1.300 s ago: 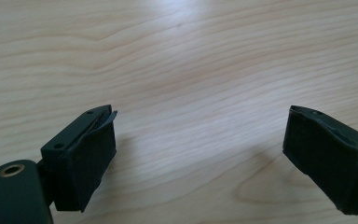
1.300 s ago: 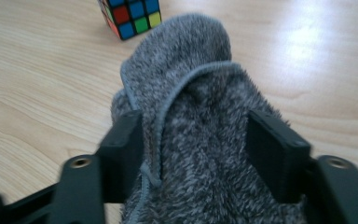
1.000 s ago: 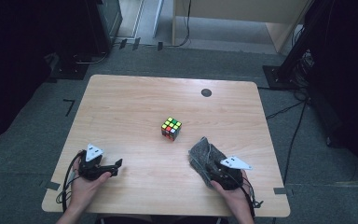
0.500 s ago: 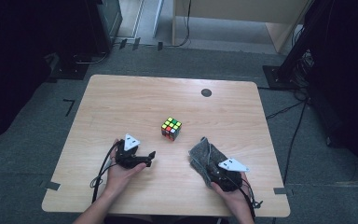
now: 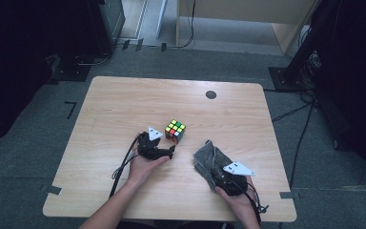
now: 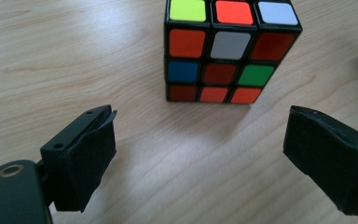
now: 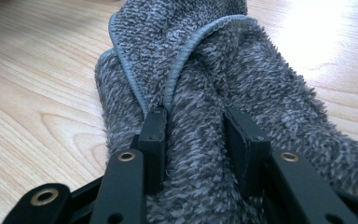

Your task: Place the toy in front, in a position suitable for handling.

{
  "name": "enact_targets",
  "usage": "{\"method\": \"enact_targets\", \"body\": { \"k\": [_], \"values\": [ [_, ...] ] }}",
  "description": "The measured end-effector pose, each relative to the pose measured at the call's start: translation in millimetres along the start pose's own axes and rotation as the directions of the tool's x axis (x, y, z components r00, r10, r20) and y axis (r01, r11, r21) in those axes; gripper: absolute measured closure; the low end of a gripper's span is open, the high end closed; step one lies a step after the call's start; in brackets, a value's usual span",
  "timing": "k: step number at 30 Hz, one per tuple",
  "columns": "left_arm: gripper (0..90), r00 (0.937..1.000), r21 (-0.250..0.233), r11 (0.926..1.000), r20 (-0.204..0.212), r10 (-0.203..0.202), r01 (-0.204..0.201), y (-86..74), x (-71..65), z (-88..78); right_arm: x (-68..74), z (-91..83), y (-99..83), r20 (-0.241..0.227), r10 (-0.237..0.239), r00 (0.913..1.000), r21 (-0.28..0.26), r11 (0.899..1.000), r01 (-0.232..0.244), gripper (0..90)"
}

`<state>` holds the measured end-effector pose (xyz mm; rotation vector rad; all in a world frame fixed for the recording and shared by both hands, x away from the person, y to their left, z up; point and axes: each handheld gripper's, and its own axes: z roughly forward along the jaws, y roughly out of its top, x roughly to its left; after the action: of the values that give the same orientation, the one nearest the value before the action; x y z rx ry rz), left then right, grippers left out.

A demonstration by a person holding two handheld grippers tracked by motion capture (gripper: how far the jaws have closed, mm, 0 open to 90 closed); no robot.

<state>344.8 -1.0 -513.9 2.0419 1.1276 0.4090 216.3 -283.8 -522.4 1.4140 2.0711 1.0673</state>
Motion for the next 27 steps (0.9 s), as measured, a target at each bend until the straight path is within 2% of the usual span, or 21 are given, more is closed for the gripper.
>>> {"method": "enact_targets", "body": {
  "k": [5,8,11,13,18,21,25,27],
  "values": [
    [11.3,1.0,0.002,1.0,-0.002,-0.007,0.007,11.5,-3.5,12.6,-0.3,0.0,0.0,-0.001,-0.001,1.0,0.001,1.0,0.001,62.6],
    [13.6,1.0,0.007,0.9999,0.001,0.007,-0.007,18.1,-6.7,19.5,-0.2,0.2,0.1,0.0,-0.006,1.0,0.0,1.0,0.006,62.3],
    [13.7,0.9999,0.017,0.9998,-0.008,0.011,-0.011,21.8,-9.4,24.7,0.1,0.2,0.1,0.0,-0.006,1.0,0.001,1.0,0.006,62.2],
    [14.1,0.9997,0.006,1.0,-0.025,-0.002,0.002,25.5,-12.0,30.0,-0.1,0.2,0.1,0.001,-0.007,1.0,0.0,1.0,0.007,62.2],
    [15.7,0.9994,0.016,0.9999,-0.034,-0.001,0.002,29.8,-14.2,35.9,0.1,0.1,0.1,0.0,-0.006,1.0,0.001,1.0,0.006,62.2],
    [21.2,0.9986,0.004,1.0,-0.053,-0.003,0.003,30.9,-14.2,36.9,0.3,0.1,0.1,0.0,-0.005,1.0,0.001,1.0,0.005,62.1],
    [32.6,0.998,-0.018,0.9993,-0.055,0.032,-0.033,30.6,-16.9,36.3,0.2,0.1,0.1,-0.001,-0.005,1.0,0.001,1.0,0.005,61.9],
    [33.4,0.9975,-0.02,0.9986,-0.051,0.048,-0.049,30.1,-17.5,35.7,0.2,0.1,0.1,-0.001,-0.005,1.0,0.002,1.0,0.005,61.6]
  ]
}}
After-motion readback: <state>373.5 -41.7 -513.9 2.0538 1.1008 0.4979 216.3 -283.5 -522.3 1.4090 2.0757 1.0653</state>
